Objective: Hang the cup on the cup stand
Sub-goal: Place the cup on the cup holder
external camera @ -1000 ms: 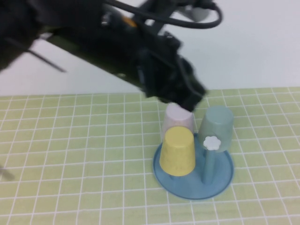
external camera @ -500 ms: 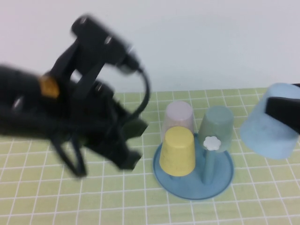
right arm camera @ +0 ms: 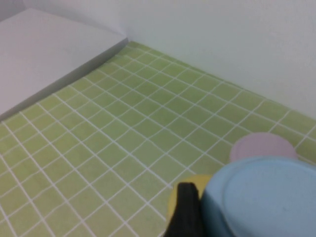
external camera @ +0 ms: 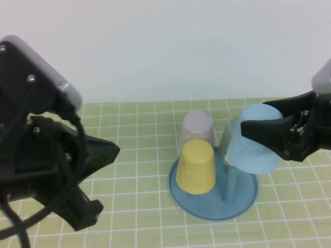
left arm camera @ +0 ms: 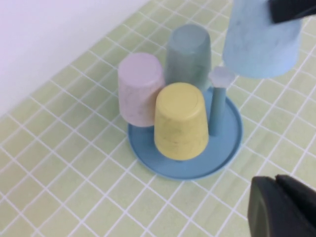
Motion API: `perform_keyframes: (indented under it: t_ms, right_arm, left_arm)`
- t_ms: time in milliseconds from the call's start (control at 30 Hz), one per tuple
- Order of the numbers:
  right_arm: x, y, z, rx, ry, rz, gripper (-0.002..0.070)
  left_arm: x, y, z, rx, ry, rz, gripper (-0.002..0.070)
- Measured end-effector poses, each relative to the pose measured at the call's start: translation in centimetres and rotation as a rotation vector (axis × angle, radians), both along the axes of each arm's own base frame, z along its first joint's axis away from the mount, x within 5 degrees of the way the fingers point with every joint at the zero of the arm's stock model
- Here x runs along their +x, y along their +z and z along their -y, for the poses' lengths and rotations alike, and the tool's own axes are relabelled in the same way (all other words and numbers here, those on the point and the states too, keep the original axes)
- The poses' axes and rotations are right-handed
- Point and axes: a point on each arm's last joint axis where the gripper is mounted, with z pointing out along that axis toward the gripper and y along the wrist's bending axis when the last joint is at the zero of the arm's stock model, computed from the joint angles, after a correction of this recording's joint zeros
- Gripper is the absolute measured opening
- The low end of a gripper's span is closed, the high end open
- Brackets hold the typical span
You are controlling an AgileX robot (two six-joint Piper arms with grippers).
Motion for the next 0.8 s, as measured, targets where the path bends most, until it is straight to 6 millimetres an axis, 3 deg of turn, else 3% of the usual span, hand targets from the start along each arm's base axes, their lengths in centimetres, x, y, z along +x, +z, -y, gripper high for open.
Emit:
perform_keyframes:
  t_ms: [300,533,800]
  right_arm:
    - [1.8,-2.5,-0.6,-0.027,-0.002,-0.004,0.0551]
    - [2.4,-4.9,-2.2,-0.094,0.049,-0.009,0.0551]
    - [3.2,-6.9,-2.3,-0.170,0.047,-0.017,0.0551]
  left_arm:
    - [-0.1,-0.1,-0.2,0.000,0.009,-0.001,-0.0001]
    - [-0.1,-0.1,-0.2,-0.001,0.011,-0.004,-0.0001]
    - [-0.2,-0.2,-0.2,0.005,0.008,-0.012,-0.0001]
